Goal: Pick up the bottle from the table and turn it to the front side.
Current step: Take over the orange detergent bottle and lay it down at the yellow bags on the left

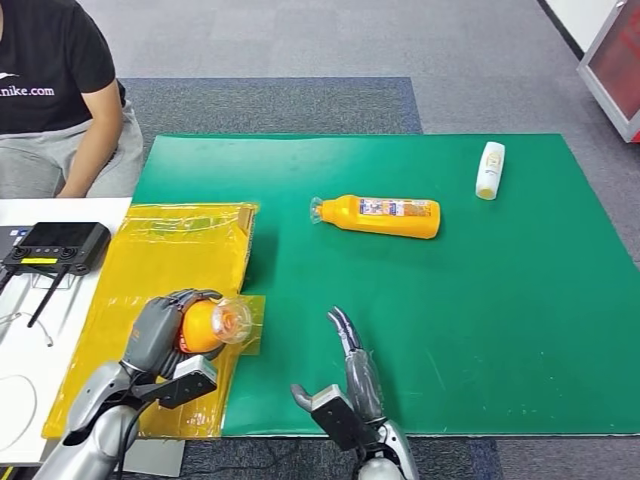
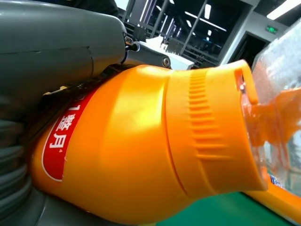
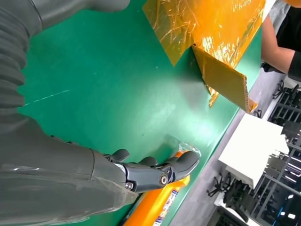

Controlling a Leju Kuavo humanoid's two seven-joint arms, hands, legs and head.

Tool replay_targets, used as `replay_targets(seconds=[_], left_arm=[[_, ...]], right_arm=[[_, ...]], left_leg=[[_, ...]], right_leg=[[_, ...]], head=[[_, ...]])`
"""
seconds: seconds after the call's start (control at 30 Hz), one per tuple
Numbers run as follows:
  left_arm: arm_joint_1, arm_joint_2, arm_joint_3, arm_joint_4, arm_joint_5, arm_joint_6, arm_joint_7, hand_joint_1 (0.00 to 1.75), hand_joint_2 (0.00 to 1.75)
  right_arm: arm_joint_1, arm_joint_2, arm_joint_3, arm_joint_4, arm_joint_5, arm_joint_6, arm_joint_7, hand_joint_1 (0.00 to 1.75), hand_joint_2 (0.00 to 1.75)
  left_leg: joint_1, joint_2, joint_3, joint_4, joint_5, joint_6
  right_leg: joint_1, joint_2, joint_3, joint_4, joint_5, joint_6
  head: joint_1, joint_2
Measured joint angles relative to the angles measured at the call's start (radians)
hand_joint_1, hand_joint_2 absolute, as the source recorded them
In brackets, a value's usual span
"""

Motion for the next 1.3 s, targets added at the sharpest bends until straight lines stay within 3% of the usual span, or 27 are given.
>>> replay_targets(seconds=[0.27,0.6,0.9,1.2,1.3], left_arm=[[-0.006,-0.061,-0.007,0.078,-0.040,0.129,-0.012,1.75,1.75],[-0.075,-0.134,-0.008,0.204,-0.041,0.235,0.020,1.75,1.75],[-0.149,-0.179,0.001,0.313,-0.031,0.269,0.042,1.73,1.75],[-0.204,-0.191,0.003,0.387,-0.012,0.217,0.025,1.55,1.75],[-0.212,-0.190,0.003,0.397,-0.010,0.196,0.024,1.59,1.75]], right_arm=[[-0.012,0.007,-0.001,0.035,-0.009,0.006,0.000,0.00,1.75],[-0.032,0.018,-0.001,0.094,-0.032,0.021,-0.011,0.00,1.75],[-0.055,0.023,-0.004,0.130,-0.058,0.037,-0.015,0.00,1.75],[-0.073,0.025,-0.013,0.165,-0.063,0.051,0.002,0.00,1.75],[-0.075,0.025,-0.020,0.170,-0.052,0.049,0.030,0.00,1.75]], left_leg=[[0.000,0.000,0.000,0.000,0.000,0.000],[0.000,0.000,0.000,0.000,0.001,0.000],[0.000,0.000,0.000,0.000,0.002,-0.001],[0.000,-0.002,0.001,0.000,0.003,-0.001],[0.000,-0.003,0.001,0.000,0.003,-0.001]], right_leg=[[0.000,0.000,0.000,0.000,0.000,0.000],[0.000,0.000,0.000,0.000,0.001,0.000],[0.000,-0.001,0.000,0.000,0.001,-0.001],[0.000,-0.002,0.002,0.000,0.002,-0.001],[0.000,-0.003,0.003,0.000,0.002,-0.001]], head=[[0.000,0.000],[0.000,0.000],[0.000,0.000],[0.000,0.000],[0.000,0.000]])
